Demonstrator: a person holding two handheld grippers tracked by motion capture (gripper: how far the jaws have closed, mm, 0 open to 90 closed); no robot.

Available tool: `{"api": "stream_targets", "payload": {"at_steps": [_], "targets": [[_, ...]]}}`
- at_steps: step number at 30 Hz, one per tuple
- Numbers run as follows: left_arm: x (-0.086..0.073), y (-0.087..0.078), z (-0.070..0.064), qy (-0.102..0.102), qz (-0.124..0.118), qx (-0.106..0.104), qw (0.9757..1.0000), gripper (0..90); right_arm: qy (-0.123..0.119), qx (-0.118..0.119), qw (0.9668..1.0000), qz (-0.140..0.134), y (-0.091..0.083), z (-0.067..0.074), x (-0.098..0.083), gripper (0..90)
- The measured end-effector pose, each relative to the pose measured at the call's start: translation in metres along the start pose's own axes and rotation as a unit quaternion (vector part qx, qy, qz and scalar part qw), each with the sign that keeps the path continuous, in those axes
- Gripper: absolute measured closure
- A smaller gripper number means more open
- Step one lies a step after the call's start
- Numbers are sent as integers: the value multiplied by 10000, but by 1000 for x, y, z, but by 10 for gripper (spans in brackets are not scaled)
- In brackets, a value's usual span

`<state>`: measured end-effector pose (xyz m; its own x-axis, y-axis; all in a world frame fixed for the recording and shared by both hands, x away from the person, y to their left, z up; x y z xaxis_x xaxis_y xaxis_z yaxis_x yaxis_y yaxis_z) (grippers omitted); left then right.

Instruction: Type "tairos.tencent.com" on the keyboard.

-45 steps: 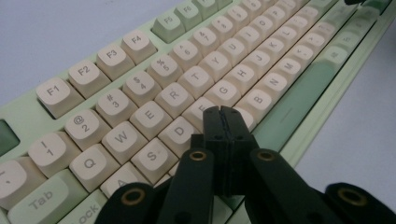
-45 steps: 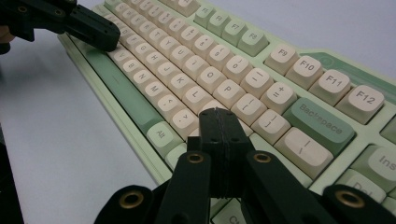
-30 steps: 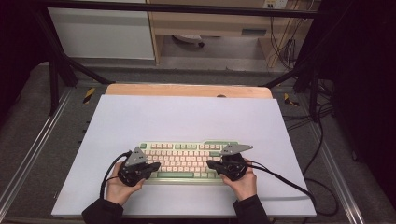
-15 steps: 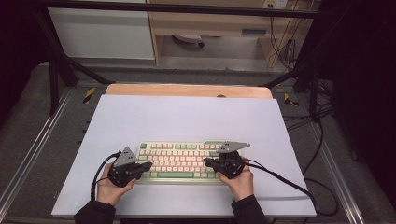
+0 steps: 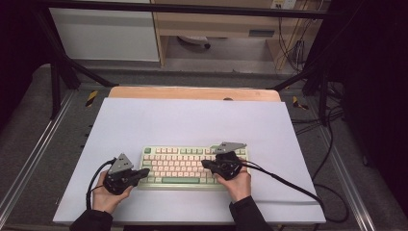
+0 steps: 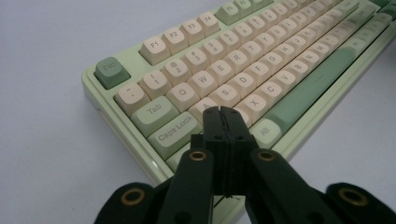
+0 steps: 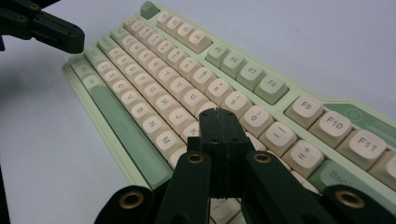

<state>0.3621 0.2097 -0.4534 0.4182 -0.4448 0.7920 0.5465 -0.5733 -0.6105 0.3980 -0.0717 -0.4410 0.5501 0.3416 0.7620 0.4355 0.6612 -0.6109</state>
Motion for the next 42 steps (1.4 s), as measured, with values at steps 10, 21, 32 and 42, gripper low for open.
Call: {"api": "stream_targets", "payload": {"at_steps": [10, 21, 32, 42], "targets": [[-1, 0, 1, -17, -1, -16, 10000, 895, 54, -34, 10000, 77, 16, -2, 3, 900], [-1, 1, 1, -40, -2, -22, 10000, 895, 121, -86, 9998, 137, 28, -7, 0, 900], [-2, 1, 1, -38, 8, -20, 10000, 895, 94, -98, 9998, 155, 33, -8, -3, 900], [-2, 1, 2, -43, 13, -28, 10000, 895, 7, -77, 9999, 88, 19, -3, 1, 900]]}}
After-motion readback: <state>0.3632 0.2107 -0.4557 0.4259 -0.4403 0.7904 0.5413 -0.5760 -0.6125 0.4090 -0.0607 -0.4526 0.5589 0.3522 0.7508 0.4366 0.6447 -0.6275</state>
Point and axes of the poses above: each handheld gripper's, and its own axes: y roughly forward along the jaws, x roughly out of its top, z roughly to its left, the point moved 5 cm from there along y, roughly forward along the jaws, and after that the axes turned 4 degrees about y, right-handed, at the moved point
